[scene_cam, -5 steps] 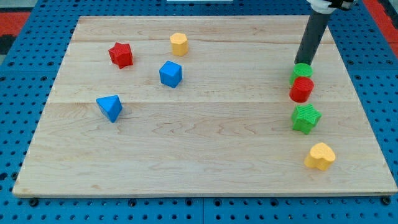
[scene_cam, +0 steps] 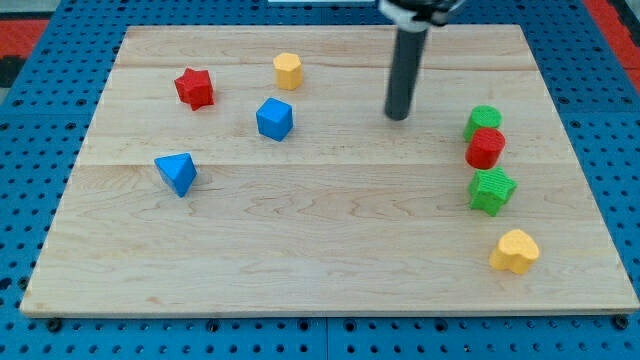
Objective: Move the blue cube towards the yellow hexagon
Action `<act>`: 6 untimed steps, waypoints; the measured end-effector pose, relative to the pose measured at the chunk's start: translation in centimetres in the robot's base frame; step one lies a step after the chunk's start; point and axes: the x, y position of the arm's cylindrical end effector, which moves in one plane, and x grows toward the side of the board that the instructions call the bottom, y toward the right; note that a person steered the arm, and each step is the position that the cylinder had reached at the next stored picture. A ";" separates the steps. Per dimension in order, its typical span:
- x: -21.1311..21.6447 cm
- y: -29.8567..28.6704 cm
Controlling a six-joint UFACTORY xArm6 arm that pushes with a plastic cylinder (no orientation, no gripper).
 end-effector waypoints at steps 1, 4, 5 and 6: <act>3.1 -5.9; 0.3 -13.2; -0.9 -13.2; -2.8 -16.8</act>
